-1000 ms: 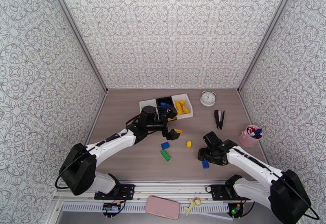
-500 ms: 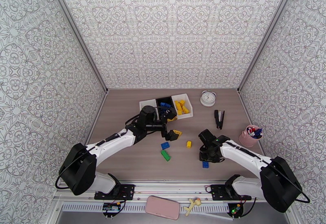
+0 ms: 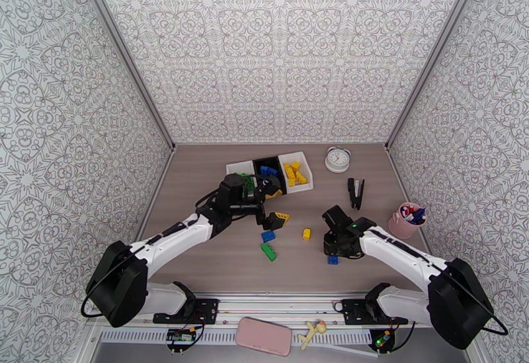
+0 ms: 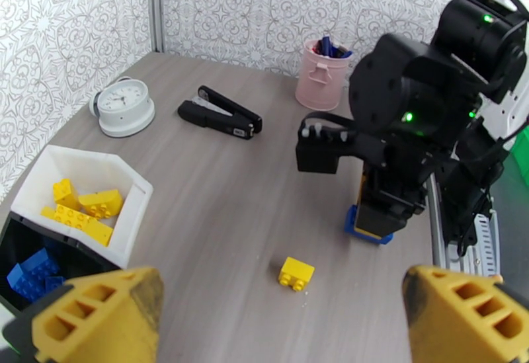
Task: Sort the legos into containers by color
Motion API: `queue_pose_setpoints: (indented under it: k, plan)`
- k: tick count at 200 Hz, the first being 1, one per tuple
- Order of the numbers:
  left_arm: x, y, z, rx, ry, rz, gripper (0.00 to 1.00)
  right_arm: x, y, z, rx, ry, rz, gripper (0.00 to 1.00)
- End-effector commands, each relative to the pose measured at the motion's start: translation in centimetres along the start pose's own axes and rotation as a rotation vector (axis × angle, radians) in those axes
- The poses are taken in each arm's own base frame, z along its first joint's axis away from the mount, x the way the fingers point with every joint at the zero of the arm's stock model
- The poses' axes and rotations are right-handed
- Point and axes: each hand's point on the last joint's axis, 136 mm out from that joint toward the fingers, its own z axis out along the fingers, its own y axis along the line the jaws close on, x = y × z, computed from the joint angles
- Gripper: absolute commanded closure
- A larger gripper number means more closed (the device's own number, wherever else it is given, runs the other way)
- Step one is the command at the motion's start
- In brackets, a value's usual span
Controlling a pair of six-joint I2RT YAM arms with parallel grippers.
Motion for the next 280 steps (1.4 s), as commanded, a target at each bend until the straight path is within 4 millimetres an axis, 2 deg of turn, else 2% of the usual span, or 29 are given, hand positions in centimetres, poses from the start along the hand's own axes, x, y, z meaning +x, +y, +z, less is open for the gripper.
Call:
queue_pose_setpoints:
  k: [1, 45, 78, 122, 156, 196, 224, 280]
  plan:
    - [0.3, 0.1, -1.3, -0.047, 0.006, -0.013, 0.00, -5.6, 2.1, -3.0, -0.048, -0.229, -0.083, 0.76]
    - [1.2, 0.0, -4.1, -0.163, 0.017, -0.020, 0.00, -11.5, 6.2, -6.1, -0.142, -0.419, -0.222, 0.76]
    - [1.6, 0.2, -6.1, -0.257, 0.015, -0.024, 0.00, -14.9, 10.8, -7.3, -0.259, -0.514, -0.360, 0.74]
    - [2.0, 0.2, -7.5, -0.320, 0.024, -0.031, 0.00, -19.7, 16.5, -8.9, -0.357, -0.649, -0.472, 0.74]
    - [2.1, 0.1, -7.9, -0.336, 0.033, -0.035, 0.00, -23.1, 20.3, -7.7, -0.400, -0.710, -0.513, 0.74]
    - [2.2, 0.0, -8.0, -0.351, 0.071, -0.027, 0.00, -27.0, 23.3, -5.6, -0.429, -0.740, -0.447, 0.74]
    - [2.4, 0.0, -7.9, -0.359, 0.089, -0.008, 0.00, -28.6, 24.4, -3.4, -0.419, -0.733, -0.424, 0.74]
    - [2.6, 0.1, -7.9, -0.368, 0.098, -0.005, 0.00, -30.9, 24.8, 0.5, -0.322, -0.733, -0.451, 0.74]
